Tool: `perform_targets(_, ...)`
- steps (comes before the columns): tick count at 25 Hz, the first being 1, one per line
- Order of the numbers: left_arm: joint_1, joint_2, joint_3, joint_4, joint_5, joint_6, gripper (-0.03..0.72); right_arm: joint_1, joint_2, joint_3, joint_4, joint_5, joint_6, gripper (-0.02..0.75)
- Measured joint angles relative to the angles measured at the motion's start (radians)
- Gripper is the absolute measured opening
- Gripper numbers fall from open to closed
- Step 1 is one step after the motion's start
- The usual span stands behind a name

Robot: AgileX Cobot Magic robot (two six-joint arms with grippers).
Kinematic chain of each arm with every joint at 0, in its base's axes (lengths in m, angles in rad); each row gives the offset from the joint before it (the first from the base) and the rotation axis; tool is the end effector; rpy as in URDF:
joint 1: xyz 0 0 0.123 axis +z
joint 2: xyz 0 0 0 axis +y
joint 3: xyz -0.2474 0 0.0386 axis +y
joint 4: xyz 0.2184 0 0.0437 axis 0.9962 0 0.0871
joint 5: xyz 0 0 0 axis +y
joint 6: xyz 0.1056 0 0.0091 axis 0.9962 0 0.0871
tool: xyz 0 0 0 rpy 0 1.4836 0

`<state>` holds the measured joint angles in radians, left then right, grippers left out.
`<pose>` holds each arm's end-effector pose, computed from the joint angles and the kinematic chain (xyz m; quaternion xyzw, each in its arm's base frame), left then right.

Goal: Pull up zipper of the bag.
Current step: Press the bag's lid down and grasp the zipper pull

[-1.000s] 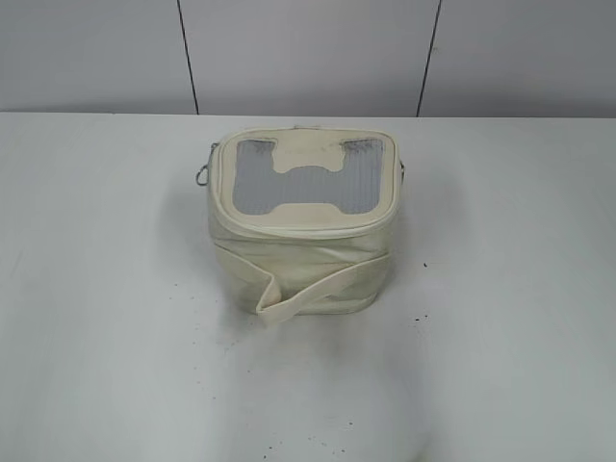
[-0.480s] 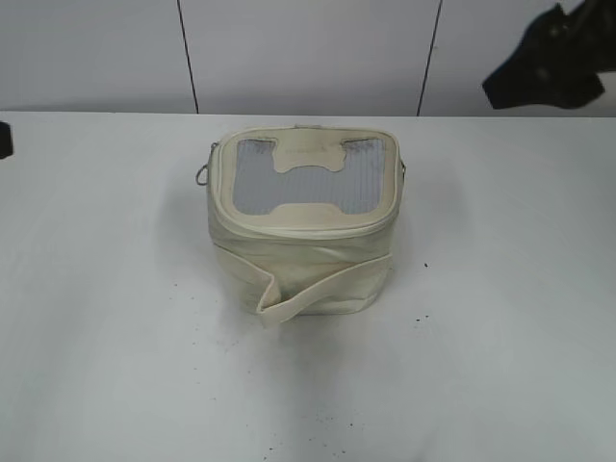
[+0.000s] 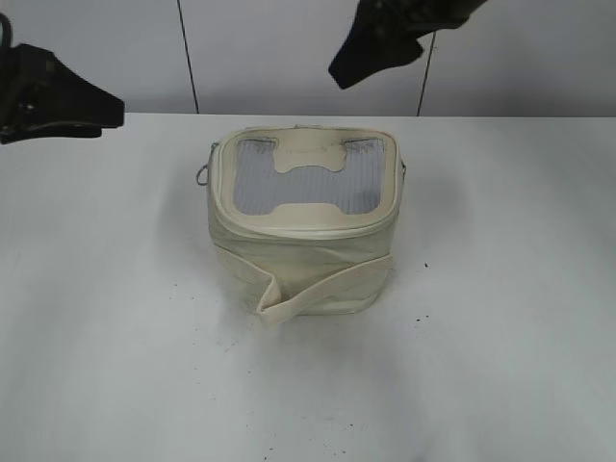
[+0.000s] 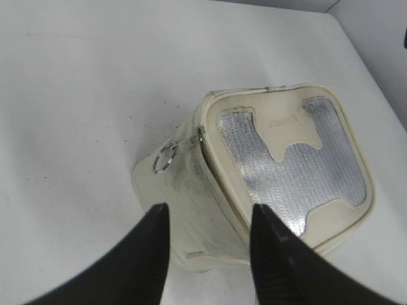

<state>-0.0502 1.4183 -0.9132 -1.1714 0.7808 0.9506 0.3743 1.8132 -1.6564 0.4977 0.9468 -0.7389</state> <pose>0.2660 -0.0823 0.2489 0.1175 0.8691 -0.3426 0.3368 0.3348 0.1757 0.2832 -0.4214 0.8357 0.1797 0.3028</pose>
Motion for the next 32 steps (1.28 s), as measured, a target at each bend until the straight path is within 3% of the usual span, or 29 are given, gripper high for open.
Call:
perform_targets(7,-0.067,0.219,-0.146,0.023,0.004,0.018,0.328,0.000,0.250,-0.276,0.095,0.107,-0.078,0.587)
perform_targets(15,-0.078,0.342,-0.229,0.060,0.042,0.019,0.328,0.052,0.439,-0.495,0.117,0.155,-0.112,0.563)
perform_targets(27,-0.079,0.360,-0.229,0.146,0.062,0.019,0.328,0.073,0.588,-0.545,0.109,0.141,-0.117,0.552)
perform_targets(32,-0.079,0.360,-0.229,0.165,0.077,0.019,0.328,0.073,0.591,-0.551,0.109,0.148,-0.103,0.513)
